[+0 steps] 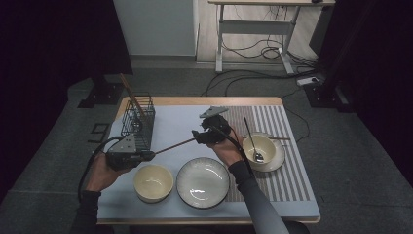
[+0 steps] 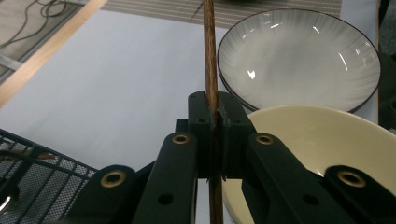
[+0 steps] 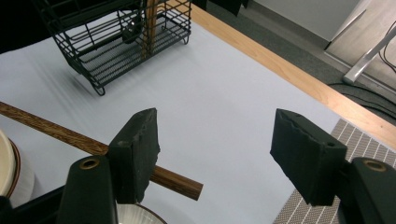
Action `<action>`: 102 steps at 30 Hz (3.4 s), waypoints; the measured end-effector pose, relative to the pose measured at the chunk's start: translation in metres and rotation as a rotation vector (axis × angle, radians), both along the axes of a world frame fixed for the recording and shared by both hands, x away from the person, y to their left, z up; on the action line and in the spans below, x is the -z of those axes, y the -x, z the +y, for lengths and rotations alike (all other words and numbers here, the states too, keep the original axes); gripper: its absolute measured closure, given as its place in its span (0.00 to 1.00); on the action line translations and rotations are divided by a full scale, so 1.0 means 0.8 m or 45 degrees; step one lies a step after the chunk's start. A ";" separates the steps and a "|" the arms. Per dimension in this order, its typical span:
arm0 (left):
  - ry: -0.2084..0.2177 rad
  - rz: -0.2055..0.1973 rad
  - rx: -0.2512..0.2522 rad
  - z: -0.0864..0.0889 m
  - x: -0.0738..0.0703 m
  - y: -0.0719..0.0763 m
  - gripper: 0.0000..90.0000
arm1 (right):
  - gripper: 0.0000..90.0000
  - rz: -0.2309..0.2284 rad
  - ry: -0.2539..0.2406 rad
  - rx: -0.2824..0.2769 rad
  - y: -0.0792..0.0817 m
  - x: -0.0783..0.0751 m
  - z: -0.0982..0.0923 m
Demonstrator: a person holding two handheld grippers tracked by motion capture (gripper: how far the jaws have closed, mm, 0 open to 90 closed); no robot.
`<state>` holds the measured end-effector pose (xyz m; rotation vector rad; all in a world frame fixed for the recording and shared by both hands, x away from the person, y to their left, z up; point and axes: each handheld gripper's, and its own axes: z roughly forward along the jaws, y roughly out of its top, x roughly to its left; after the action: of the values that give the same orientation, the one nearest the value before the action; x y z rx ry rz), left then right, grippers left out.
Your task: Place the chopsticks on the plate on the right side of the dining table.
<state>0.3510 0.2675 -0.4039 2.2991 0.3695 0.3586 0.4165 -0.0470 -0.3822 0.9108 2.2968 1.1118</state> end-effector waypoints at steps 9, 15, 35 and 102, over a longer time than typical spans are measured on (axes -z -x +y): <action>0.010 0.061 0.028 0.008 0.004 0.000 0.95 | 0.34 0.005 -0.040 -0.071 0.011 -0.009 -0.010; 0.015 0.091 0.048 0.014 0.008 0.001 0.95 | 0.35 0.023 -0.022 -0.152 0.024 -0.010 -0.016; -0.001 0.148 0.092 0.005 0.007 -0.004 0.95 | 0.43 0.064 0.128 -0.380 0.041 0.007 0.004; 0.123 0.035 -0.444 0.048 0.017 -0.003 0.02 | 0.93 0.177 0.188 -0.536 0.054 0.013 -0.019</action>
<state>0.3531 0.3056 -0.4171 2.1441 0.7889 0.4708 0.3732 -0.0618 -0.3926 0.4713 2.7268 1.0440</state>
